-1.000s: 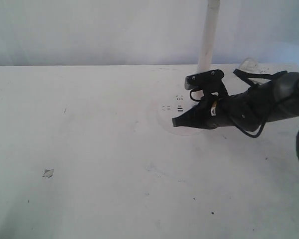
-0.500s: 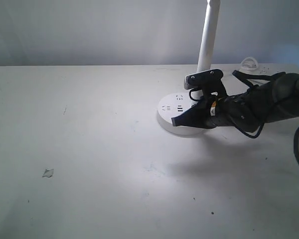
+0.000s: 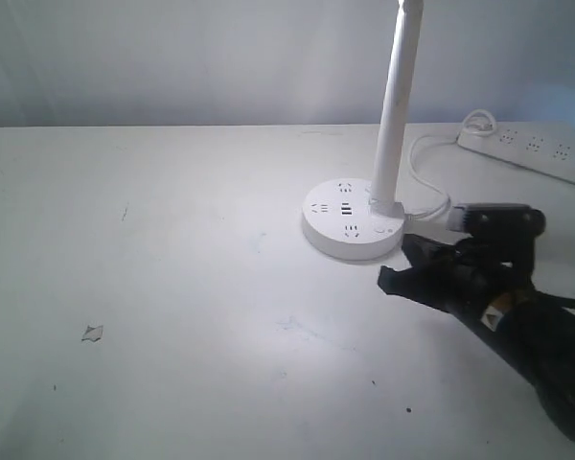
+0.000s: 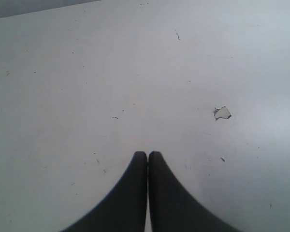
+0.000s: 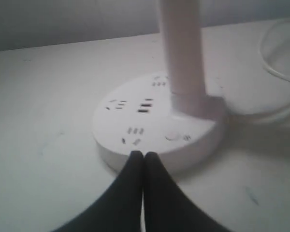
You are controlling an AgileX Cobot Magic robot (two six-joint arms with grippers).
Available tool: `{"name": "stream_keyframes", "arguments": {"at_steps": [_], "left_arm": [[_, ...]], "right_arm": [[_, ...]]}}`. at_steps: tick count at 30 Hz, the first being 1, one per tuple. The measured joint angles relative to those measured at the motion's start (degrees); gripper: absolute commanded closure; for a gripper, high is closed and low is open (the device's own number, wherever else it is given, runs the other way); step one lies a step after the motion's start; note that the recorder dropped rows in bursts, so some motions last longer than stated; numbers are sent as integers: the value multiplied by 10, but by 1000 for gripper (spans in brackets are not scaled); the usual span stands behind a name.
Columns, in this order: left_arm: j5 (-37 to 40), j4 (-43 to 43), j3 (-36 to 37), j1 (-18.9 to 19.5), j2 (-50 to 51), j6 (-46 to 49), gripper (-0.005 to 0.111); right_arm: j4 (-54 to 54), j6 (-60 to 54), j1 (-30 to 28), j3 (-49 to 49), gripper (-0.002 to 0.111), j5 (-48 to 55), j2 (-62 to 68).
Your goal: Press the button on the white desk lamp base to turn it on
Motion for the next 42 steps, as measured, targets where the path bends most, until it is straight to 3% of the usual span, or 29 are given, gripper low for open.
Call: {"name": "stream_keyframes", "arguments": {"at_steps": [4,14,17,28,35,42], "left_arm": [[0,0,0,0,0,0,107],[0,0,0,0,0,0,107],[0,0,0,0,0,0,107],[0,0,0,0,0,0,107],[0,0,0,0,0,0,107],[0,0,0,0,0,0,107]], "right_arm": [[50,-46,0,66,108,-25,-41],[42,-73,0,220,108,-35,-263],[38,-87,0,225,108,-38,-369],[-43,-88,0,225,108,-26,-542],[-43,-88,0,226,108,147,-706],[-43,-88,0,226,108,345,-952]]}}
